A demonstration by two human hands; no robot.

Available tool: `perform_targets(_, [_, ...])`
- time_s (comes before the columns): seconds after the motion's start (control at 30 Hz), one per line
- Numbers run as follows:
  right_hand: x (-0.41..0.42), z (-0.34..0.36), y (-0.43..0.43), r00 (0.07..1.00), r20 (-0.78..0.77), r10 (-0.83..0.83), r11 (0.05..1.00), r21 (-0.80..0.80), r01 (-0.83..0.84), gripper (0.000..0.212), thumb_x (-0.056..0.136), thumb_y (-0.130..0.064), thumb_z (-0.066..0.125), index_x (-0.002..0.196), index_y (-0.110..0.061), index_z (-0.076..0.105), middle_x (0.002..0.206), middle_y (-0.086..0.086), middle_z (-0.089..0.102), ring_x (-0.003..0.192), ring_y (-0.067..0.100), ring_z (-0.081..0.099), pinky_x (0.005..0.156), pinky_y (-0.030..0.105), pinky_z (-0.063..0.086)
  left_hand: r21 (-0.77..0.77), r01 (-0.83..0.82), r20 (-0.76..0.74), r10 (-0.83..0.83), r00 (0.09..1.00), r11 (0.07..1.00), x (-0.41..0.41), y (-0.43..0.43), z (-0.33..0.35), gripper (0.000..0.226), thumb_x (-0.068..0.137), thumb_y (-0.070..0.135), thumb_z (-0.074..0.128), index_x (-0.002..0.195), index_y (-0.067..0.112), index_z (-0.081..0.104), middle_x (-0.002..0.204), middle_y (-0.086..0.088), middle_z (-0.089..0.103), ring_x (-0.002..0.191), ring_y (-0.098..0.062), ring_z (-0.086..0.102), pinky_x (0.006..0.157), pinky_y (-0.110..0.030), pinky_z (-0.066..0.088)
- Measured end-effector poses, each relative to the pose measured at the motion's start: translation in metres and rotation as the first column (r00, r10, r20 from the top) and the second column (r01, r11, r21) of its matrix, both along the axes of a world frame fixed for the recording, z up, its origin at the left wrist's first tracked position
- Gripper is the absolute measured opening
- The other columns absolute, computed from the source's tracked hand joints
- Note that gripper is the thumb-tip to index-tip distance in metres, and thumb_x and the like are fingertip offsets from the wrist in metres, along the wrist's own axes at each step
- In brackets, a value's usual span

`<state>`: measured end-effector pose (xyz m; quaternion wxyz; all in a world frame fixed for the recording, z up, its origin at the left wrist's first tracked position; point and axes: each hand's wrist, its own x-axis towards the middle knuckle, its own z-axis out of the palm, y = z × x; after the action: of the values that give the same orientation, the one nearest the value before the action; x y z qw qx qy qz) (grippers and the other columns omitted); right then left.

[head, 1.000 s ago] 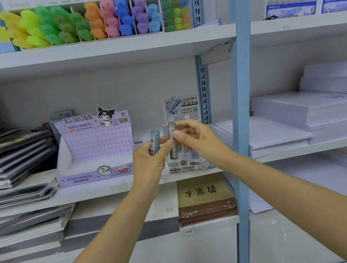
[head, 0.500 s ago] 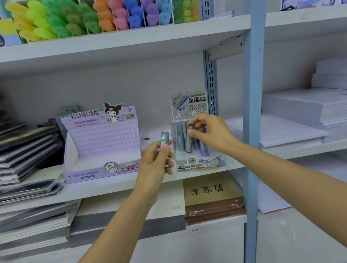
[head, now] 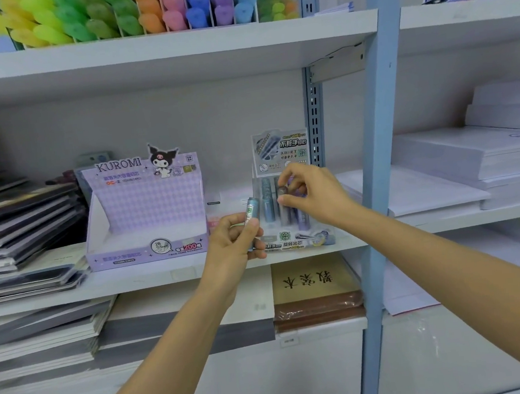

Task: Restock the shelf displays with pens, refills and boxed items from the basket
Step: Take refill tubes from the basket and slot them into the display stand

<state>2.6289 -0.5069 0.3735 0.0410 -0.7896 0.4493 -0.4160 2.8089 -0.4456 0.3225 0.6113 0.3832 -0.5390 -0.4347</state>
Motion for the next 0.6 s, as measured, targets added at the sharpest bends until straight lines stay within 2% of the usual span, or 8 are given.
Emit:
perform_targets(0.17, [0.003, -0.007, -0.002, 0.99, -0.086, -0.115, 0.992, -0.067, 0.109, 0.016, 0.074, -0.029, 0.082, 0.08, -0.022, 0.07, 0.075, -0.02, 0.051, 0.093, 0.01, 0.04, 0.073, 0.033, 0.041, 0.001, 0.007, -0.002, -0.007, 1.0, 1.0, 0.001, 0.001, -0.001, 0.022, 0.095, 0.018, 0.06, 0.113, 0.006, 0.054, 0.084, -0.008, 0.063, 0.065, -0.015, 0.06, 0.063, -0.027, 0.055])
perform_targets(0.27, [0.001, -0.002, 0.0, 0.994, -0.063, -0.094, 0.993, -0.075, 0.089, 0.014, 0.081, -0.032, 0.075, 0.09, -0.022, 0.074, 0.089, -0.01, 0.053, 0.099, 0.012, 0.04, 0.082, 0.03, 0.039, -0.002, 0.01, 0.011, -0.01, 1.0, 1.0, 0.001, 0.001, -0.001, 0.018, 0.093, 0.018, 0.062, 0.108, 0.01, 0.056, 0.082, -0.007, 0.065, 0.064, -0.014, 0.061, 0.063, -0.026, 0.056])
perform_targets(0.33, [0.0, 0.003, 0.006, 1.0, 0.012, -0.002, 0.998, -0.066, 0.003, 0.021, 0.087, -0.033, 0.069, 0.103, -0.021, 0.073, 0.1, -0.003, 0.058, 0.094, 0.012, 0.05, 0.082, 0.028, 0.041, -0.006, 0.005, 0.021, -0.005, 1.0, 1.0, 0.0, 0.002, 0.0, 0.016, 0.093, 0.017, 0.063, 0.106, 0.012, 0.057, 0.081, -0.006, 0.066, 0.064, -0.013, 0.061, 0.063, -0.027, 0.056])
perform_targets(0.43, [0.003, 0.009, 0.022, 0.955, 0.147, 0.257, 0.962, 0.061, -0.268, 0.029, 0.09, -0.027, 0.066, 0.118, -0.02, 0.067, 0.099, -0.004, 0.066, 0.081, 0.012, 0.059, 0.076, 0.026, 0.051, -0.017, 0.018, 0.031, -0.018, 0.999, 1.0, -0.004, 0.004, 0.002, 0.012, 0.094, 0.017, 0.061, 0.105, 0.012, 0.06, 0.079, -0.004, 0.067, 0.065, -0.014, 0.062, 0.064, -0.027, 0.056])
perform_targets(0.5, [0.005, 0.009, 0.028, 0.921, 0.146, 0.36, 0.917, 0.129, -0.379, 0.025, 0.09, -0.019, 0.067, 0.116, -0.017, 0.068, 0.097, -0.004, 0.07, 0.084, 0.012, 0.065, 0.079, 0.023, 0.054, -0.025, 0.046, 0.047, -0.045, 0.998, 0.999, -0.005, 0.007, 0.004, 0.015, 0.096, 0.019, 0.058, 0.106, 0.009, 0.062, 0.08, -0.005, 0.068, 0.069, -0.016, 0.063, 0.065, -0.027, 0.057])
perform_targets(0.6, [0.006, 0.011, 0.029, 0.91, 0.22, 0.352, 0.913, 0.132, -0.385, 0.017, 0.087, -0.015, 0.07, 0.104, -0.013, 0.073, 0.09, -0.003, 0.072, 0.083, 0.008, 0.067, 0.078, 0.022, 0.054, -0.038, 0.061, 0.074, -0.058, 0.996, 0.997, -0.006, 0.011, 0.006, 0.021, 0.095, 0.022, 0.059, 0.112, 0.009, 0.064, 0.093, -0.007, 0.07, 0.078, -0.02, 0.067, 0.069, -0.028, 0.058])
